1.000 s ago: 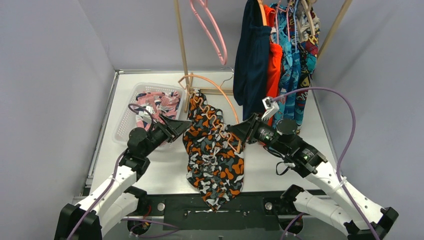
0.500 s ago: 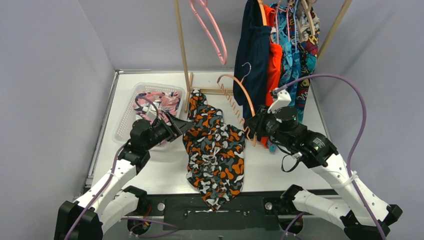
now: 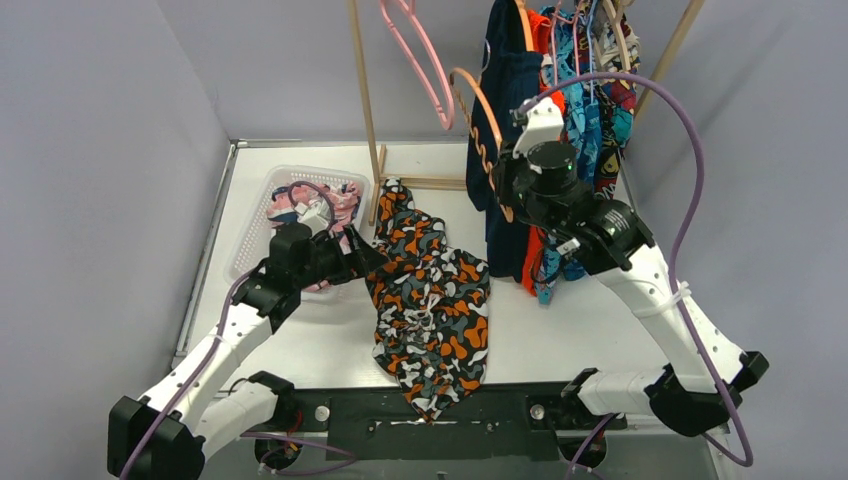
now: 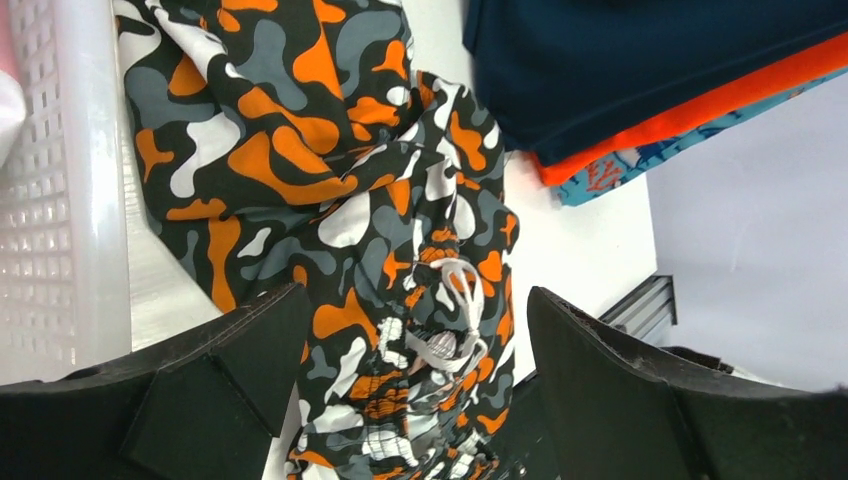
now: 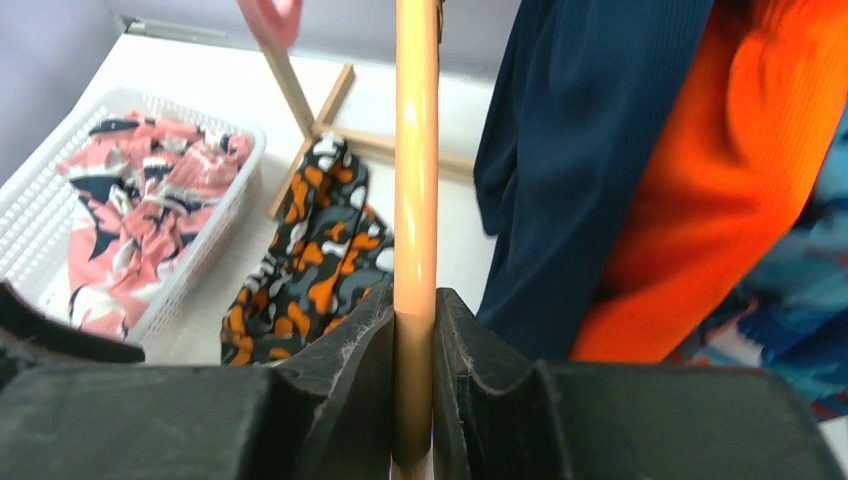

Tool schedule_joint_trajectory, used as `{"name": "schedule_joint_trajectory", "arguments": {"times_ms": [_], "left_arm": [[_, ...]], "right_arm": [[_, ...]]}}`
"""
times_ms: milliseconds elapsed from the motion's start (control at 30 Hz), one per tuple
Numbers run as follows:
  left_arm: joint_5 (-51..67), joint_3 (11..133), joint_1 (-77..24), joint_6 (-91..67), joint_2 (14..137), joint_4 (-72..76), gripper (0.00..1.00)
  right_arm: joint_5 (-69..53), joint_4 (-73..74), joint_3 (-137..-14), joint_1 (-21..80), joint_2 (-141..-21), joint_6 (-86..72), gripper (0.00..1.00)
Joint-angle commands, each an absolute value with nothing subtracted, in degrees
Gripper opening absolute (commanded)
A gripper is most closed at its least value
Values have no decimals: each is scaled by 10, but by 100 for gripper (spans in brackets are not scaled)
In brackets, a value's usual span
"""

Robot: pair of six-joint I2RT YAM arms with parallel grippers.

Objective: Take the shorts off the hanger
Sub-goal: Place the hanger on the clothes rod.

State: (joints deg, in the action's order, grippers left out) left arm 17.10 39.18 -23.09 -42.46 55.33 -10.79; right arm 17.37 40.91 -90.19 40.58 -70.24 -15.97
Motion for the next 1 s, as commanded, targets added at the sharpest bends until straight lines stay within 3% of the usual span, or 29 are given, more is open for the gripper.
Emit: {"name": "schedule_joint_trajectory", "arguments": {"times_ms": [0,433,967], "left_arm": [[179,415,-241,-389,562,-118,80],[170,407,-295,-367,603,-121,80],[174,418,-319,-371,626,-114,80]], "right_arm": [[218,351,-1006,406,-747,-67,0],[217,342,-1214,388,-872,5,0],[86,381,-1361,319,-973,-24,0]]}}
